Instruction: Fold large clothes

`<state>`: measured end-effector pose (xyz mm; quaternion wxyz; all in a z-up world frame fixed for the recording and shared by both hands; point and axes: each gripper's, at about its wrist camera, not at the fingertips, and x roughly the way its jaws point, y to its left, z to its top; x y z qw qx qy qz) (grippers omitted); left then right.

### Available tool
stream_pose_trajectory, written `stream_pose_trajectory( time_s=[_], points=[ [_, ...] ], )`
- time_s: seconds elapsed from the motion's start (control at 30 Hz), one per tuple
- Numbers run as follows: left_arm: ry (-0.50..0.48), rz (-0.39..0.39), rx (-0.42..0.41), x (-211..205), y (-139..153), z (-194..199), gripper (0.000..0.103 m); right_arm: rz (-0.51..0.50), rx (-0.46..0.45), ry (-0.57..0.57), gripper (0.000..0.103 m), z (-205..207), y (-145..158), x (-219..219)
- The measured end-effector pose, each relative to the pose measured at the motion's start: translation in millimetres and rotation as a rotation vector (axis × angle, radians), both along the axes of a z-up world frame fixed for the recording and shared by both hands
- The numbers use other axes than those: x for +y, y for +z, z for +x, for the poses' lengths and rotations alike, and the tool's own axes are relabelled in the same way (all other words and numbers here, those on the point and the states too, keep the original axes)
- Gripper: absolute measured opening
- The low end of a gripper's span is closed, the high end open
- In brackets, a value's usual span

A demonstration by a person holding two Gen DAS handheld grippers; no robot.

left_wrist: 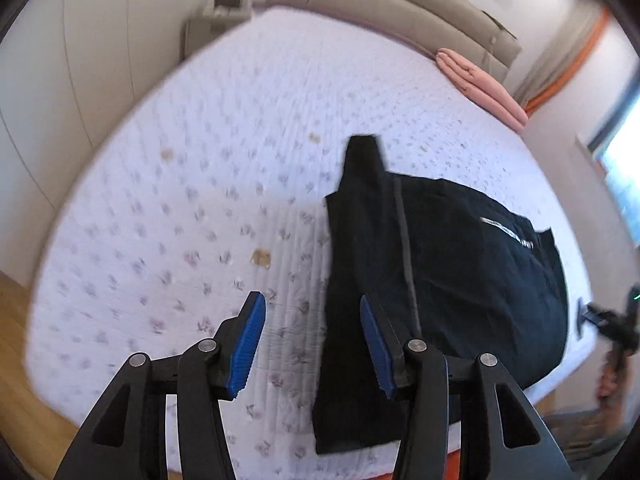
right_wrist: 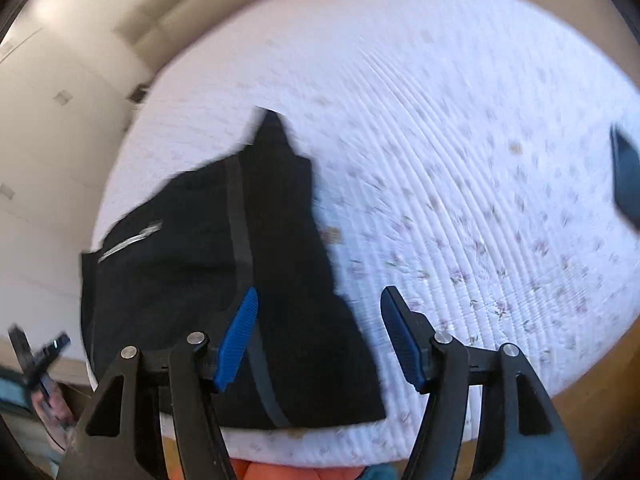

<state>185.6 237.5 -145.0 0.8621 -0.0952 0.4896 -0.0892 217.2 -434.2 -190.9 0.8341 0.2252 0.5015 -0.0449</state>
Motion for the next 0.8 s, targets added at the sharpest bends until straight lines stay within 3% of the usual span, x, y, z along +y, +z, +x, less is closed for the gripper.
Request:
stream_pose_trajectory(
  time_s=[0.1, 0.2, 0.27, 0.37, 0.47, 0.63, 0.8],
  points=[
    [-0.077, -0.003, -0.084, -49.2, 22.9, -22.3, 0.051, -0.152, -0.021, 0.097, 0.070, 2.2, 29.0, 65.7],
    [-0.139, 0.025, -0.094, -114.5, 23.7, -24.4, 0.051, -0.247, -0.001, 0.170, 0.070, 5.2, 24.7, 115.5],
    [-0.162, 0.067, -0.056, -146.6, 3.4, -19.1, 0.051, -0.285, 0.060, 0.165, 0.069, 20.3, 0.1, 142.7],
    [-0.178, 0.176, 0.038, -174.6, -43.0, -7.0, 0.051, -0.308, 0.126, 0.160, 0.069, 20.6, -29.1, 146.5],
    [-0.156, 0.162, 0.082, -176.6, -62.3, -5.2, 0.052, -0.332, 0.168, 0.165, 0.071, 11.0, -45.8, 133.8],
    [-0.182, 0.176, 0.045, -172.3, -36.2, -14.6, 0.046, -0.292, 0.179, 0.137, 0.071, 13.9, -35.7, 131.1],
    [-0.191, 0.209, -0.070, -167.4, 20.2, -46.9, 0.046, -0.209, 0.098, 0.108, 0.071, -0.8, 11.6, 138.5]
  ],
)
